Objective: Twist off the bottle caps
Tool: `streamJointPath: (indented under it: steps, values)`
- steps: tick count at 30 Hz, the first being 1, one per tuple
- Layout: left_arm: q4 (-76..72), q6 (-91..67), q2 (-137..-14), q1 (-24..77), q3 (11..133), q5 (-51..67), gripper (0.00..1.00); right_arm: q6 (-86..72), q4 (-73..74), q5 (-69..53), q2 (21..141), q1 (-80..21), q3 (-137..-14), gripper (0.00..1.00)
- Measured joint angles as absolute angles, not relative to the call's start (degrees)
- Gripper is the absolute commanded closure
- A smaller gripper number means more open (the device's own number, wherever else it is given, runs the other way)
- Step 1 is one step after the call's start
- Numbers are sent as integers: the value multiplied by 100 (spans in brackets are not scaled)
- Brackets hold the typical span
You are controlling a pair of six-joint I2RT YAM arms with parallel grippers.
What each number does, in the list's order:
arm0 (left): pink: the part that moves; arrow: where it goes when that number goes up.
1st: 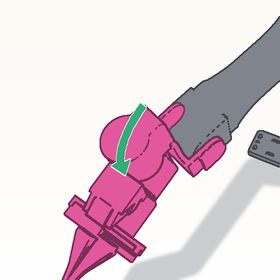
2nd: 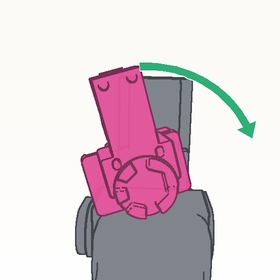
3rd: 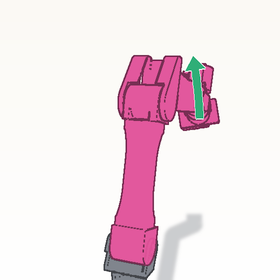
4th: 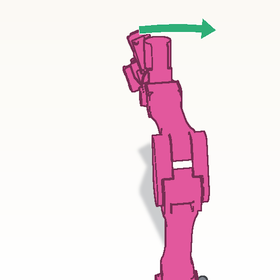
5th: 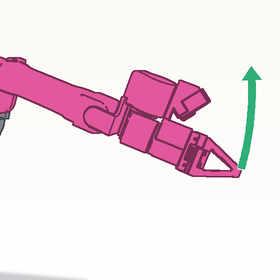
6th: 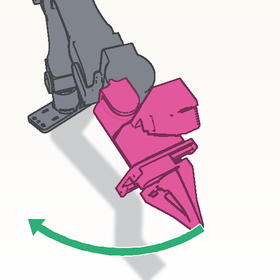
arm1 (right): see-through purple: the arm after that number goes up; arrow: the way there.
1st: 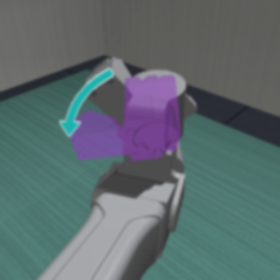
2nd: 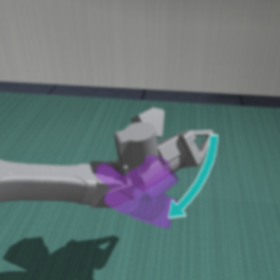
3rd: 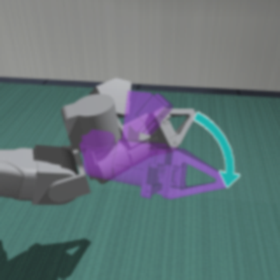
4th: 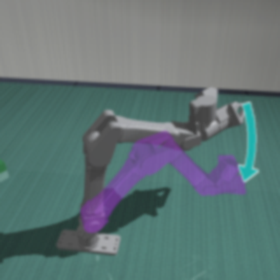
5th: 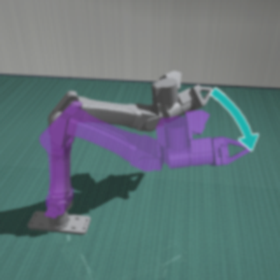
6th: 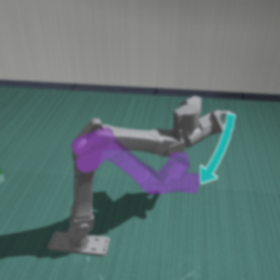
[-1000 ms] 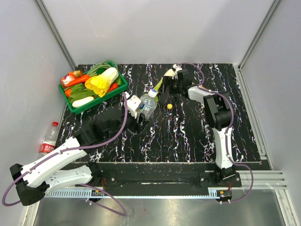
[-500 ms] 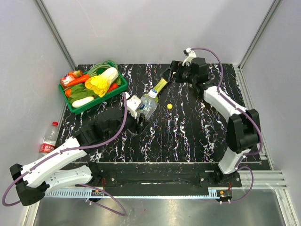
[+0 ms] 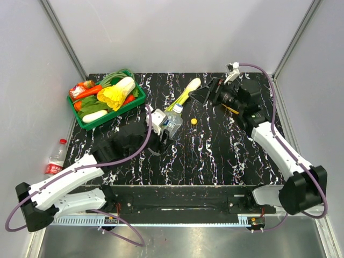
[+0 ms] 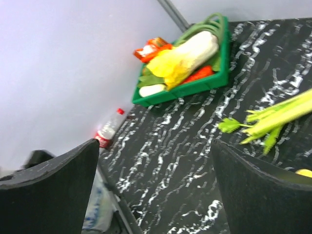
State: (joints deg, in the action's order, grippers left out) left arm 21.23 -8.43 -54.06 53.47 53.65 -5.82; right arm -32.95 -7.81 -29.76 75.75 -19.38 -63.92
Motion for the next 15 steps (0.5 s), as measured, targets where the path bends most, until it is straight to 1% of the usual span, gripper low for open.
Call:
streamJointPath:
  steps: [5,10,15]
  values:
    - [2226,-864,-5767,5349,5478,-580,100,-3922,-1361,-3514,7240,-1938,-6211,0]
    - [2303,-864,-6099,5398,5760,-580,100,-4259,-1538,-3826,7271,-1962,-6211,6]
    - [2298,-862,-6331,5461,5970,-582,100,-4456,-1514,-3968,7415,-2029,-6208,18]
